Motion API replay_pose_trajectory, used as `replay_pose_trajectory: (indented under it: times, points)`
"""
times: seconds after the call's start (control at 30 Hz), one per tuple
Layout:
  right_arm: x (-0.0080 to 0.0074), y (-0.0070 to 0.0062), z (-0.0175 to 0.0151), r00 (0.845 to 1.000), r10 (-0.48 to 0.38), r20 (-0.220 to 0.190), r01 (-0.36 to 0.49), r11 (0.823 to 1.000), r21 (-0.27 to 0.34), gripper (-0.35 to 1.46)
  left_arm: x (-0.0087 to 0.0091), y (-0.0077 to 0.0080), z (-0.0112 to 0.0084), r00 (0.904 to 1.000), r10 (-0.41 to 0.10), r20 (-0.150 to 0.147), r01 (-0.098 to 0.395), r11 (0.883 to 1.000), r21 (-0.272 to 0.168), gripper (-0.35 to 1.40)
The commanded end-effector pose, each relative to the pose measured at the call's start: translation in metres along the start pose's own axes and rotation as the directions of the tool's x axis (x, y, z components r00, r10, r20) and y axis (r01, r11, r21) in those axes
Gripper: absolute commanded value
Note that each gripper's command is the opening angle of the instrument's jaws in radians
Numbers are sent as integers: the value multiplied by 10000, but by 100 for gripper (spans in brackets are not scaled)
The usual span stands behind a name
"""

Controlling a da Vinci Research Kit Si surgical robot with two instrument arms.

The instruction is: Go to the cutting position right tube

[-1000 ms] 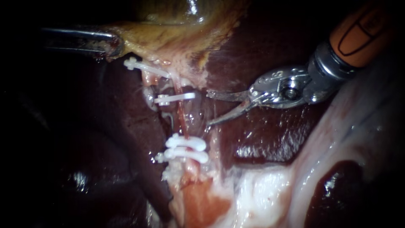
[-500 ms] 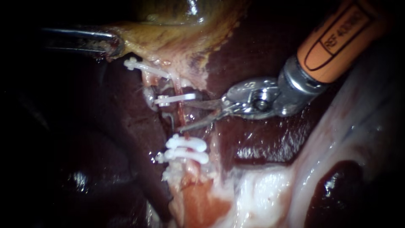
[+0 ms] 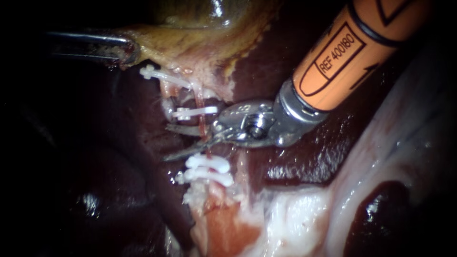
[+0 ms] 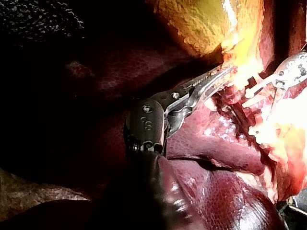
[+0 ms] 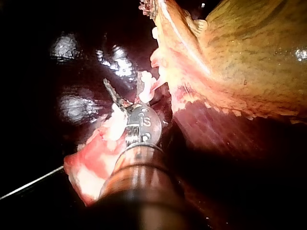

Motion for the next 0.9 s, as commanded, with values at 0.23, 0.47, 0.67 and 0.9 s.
replay_pose_trajectory:
  times: [0.23,0.47,0.67,0.9]
  points:
    - [19,-21,-2,9983,25,-576,-4,9993,371,145,0,0,0,10000,-1,0,1,10000,4,-35]
    - [33,-38,-1,9957,111,-919,-56,9982,593,145,0,0,0,10000,-2,0,2,10000,5,-35]
    - [34,-39,-1,9957,113,-917,-58,9982,604,145,0,0,0,10000,-2,0,2,10000,4,-35]
    - [34,-39,-2,9958,109,-912,-53,9981,615,145,0,0,0,10000,-2,0,2,10000,5,-35]
